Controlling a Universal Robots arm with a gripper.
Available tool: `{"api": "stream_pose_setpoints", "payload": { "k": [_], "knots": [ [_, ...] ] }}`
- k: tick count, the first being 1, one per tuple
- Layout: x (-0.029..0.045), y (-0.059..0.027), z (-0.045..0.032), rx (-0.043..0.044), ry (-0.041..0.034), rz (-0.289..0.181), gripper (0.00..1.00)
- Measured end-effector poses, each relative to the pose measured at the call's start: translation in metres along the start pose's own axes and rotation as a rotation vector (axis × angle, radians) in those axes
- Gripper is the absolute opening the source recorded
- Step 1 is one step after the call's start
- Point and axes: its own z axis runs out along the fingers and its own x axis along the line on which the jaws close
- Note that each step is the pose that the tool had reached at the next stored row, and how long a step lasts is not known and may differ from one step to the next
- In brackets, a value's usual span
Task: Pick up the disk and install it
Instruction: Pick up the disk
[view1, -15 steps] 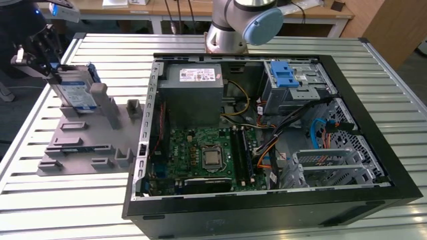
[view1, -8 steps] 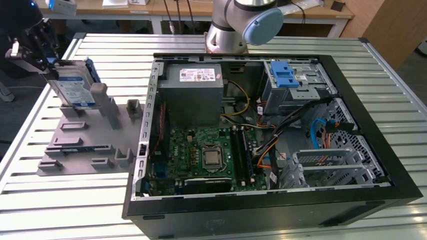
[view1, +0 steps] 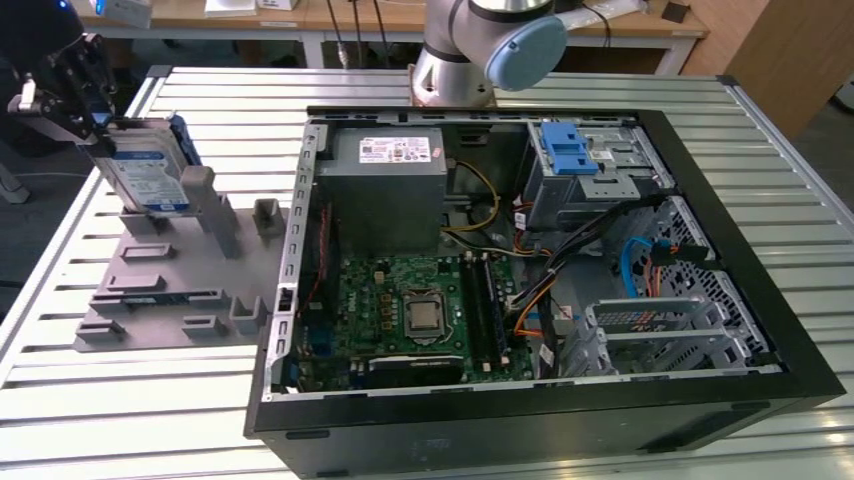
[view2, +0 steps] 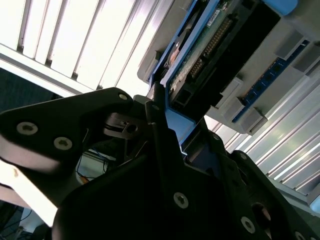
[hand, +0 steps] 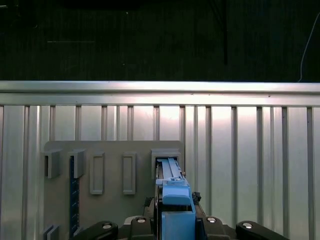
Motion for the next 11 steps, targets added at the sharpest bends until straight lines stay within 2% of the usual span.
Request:
{"api": "stream_pose_setpoints", "payload": {
  "k": [11],
  "knots": [
    [-0.0002,0.0002,-0.0054,0.0003,-0.0001,0.000,0.36]
  ]
}}
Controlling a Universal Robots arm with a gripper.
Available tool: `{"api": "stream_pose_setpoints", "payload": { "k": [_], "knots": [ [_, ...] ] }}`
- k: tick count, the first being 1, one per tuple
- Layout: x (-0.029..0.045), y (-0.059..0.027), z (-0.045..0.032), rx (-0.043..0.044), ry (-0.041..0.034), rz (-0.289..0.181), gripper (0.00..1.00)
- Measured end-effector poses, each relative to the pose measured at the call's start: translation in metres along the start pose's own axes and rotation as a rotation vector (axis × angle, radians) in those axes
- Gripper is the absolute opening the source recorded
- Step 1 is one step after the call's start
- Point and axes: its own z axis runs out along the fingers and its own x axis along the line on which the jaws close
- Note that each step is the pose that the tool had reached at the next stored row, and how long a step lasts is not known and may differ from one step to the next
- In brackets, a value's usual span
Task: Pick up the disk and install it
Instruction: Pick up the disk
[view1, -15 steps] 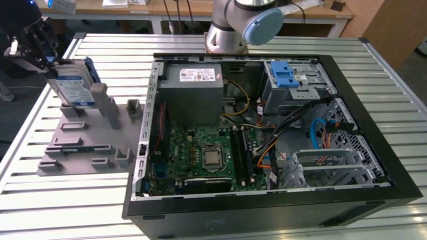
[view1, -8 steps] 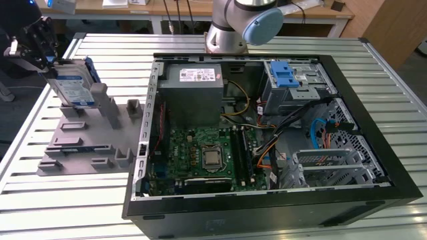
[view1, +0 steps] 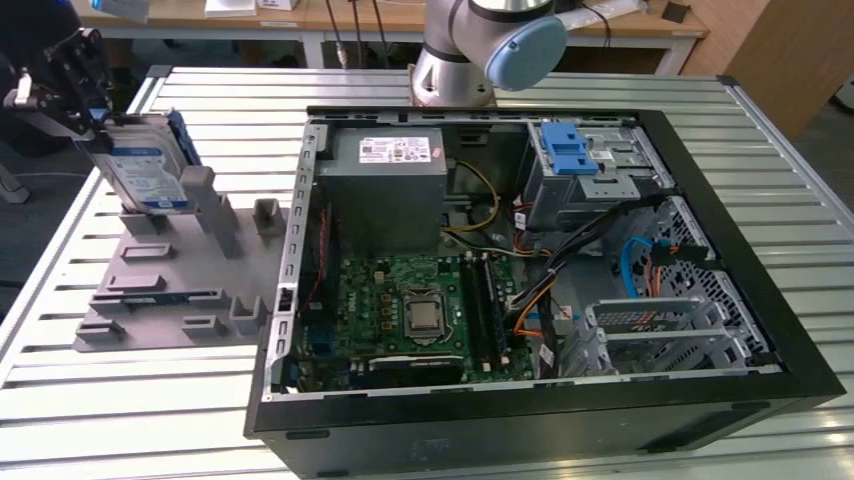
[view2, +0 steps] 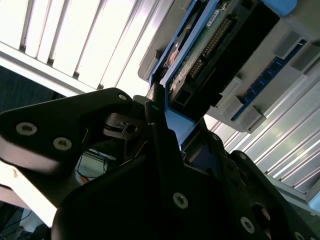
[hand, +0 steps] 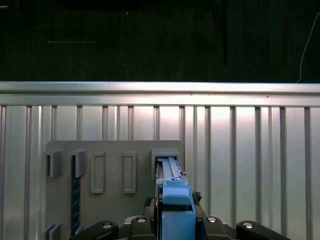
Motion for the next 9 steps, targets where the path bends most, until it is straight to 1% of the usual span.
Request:
{"api": "stream_pose_setpoints", "payload": {
  "k": [9],
  "knots": [
    [-0.0001,0.0000,-0.0019,0.0000,0.0000,0.000,0.36]
  ]
}}
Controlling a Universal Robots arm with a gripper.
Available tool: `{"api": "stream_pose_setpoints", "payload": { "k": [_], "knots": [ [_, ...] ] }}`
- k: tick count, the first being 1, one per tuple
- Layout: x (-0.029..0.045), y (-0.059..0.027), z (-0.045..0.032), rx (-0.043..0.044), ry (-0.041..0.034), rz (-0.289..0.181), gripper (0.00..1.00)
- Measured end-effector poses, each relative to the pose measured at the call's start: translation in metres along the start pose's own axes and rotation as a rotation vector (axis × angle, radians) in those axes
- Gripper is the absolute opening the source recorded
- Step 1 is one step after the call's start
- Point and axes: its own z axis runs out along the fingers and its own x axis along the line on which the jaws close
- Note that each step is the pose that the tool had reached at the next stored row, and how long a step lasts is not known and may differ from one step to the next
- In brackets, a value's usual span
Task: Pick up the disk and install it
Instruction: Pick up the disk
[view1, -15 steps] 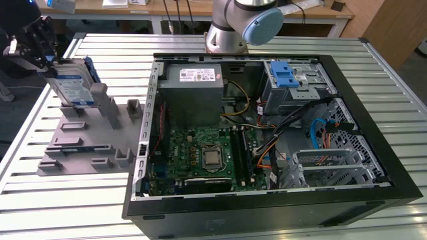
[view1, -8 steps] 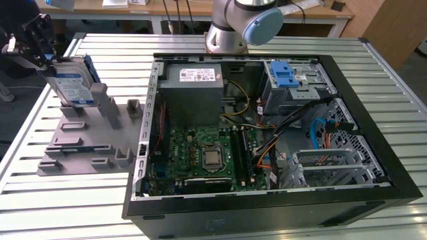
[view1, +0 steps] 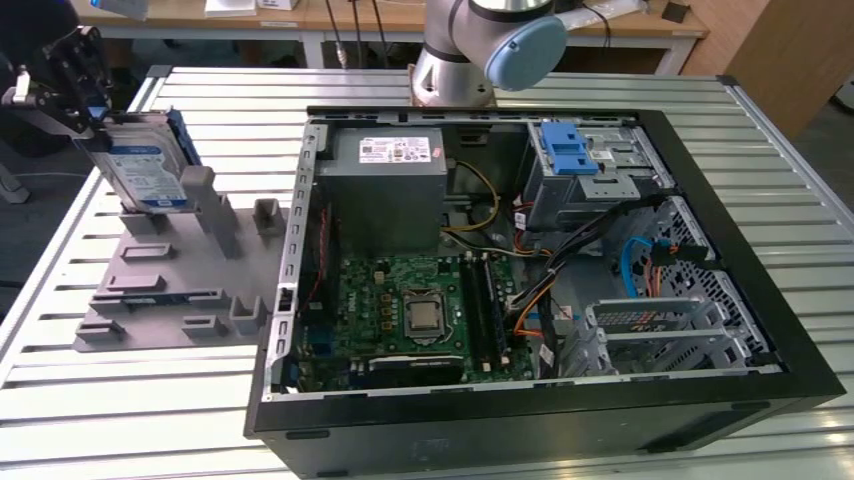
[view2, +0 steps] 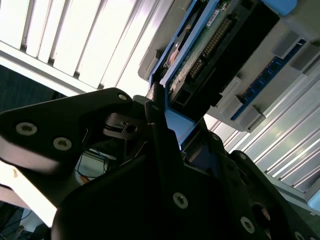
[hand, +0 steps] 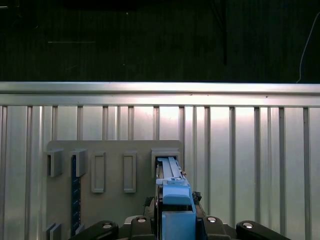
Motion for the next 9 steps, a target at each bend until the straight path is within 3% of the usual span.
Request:
{"api": "stream_pose_setpoints", "payload": {
  "k": [9],
  "knots": [
    [-0.0002,-0.0001,-0.0011,-0.0003,0.0001,-0.001,0.36]
  ]
}}
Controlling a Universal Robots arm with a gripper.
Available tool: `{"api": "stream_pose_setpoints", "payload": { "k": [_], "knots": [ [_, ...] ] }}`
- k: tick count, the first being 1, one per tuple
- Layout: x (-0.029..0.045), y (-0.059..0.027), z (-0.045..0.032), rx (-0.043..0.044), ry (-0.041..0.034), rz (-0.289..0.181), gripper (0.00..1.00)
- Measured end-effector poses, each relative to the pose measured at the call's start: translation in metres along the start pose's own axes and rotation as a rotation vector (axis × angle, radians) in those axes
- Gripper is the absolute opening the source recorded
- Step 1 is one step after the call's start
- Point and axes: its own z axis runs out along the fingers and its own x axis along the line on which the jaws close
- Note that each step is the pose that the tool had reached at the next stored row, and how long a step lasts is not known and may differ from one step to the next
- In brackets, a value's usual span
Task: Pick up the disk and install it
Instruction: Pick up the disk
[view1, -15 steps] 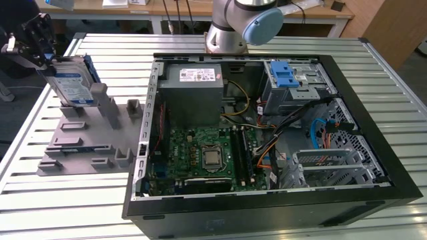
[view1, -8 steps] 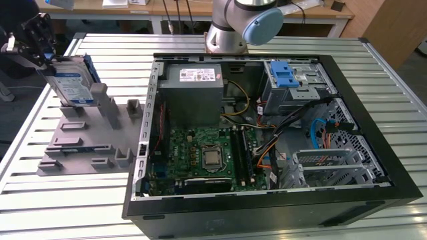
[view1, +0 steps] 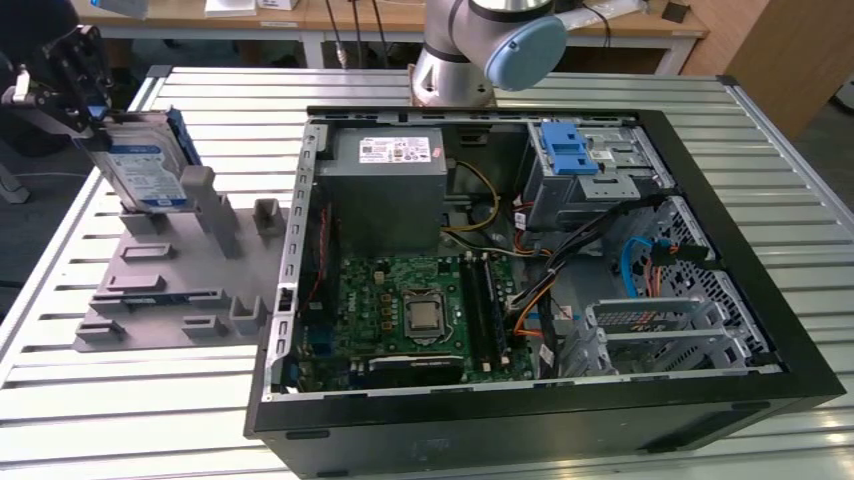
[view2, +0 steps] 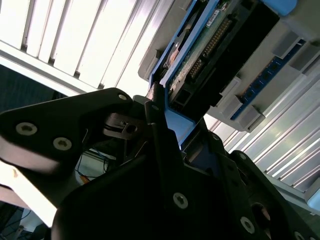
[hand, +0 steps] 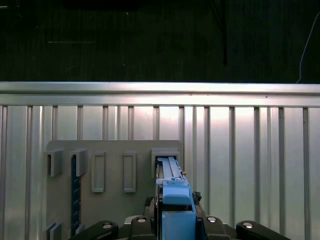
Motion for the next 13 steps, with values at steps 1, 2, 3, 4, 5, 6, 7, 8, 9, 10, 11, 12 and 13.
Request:
{"api": "stream_pose_setpoints", "payload": {
  "k": [1,2,3,4,5,6,7,8,9,10,11,12,13],
  "knots": [
    [0.0000,0.0000,-0.0005,-0.0001,0.0001,0.000,0.36],
    [0.0000,0.0000,-0.0008,0.0002,0.0000,0.000,0.36],
    [0.0000,0.0000,-0.0010,0.0004,-0.0001,0.000,0.36],
    [0.0000,0.0000,-0.0015,0.0002,0.0000,0.000,0.36],
    [-0.0001,0.0000,-0.0023,0.0001,0.0000,0.000,0.36],
    [-0.0001,0.0001,-0.0031,0.0002,0.0000,0.000,0.36],
    [-0.0001,0.0001,-0.0040,0.0001,0.0000,0.000,0.36],
    [-0.0001,0.0001,-0.0047,0.0002,0.0000,0.000,0.36],
    [-0.0001,0.0001,-0.0054,0.0003,-0.0001,0.000,0.36],
    [-0.0002,0.0001,-0.0062,0.0002,0.0000,0.000,0.36],
    [-0.0002,0.0002,-0.0071,0.0001,0.0000,0.000,0.36],
    [-0.0002,0.0002,-0.0078,0.0002,0.0000,0.000,0.36],
    [-0.0002,0.0002,-0.0086,0.0002,-0.0001,0.000,0.36]
  ]
}}
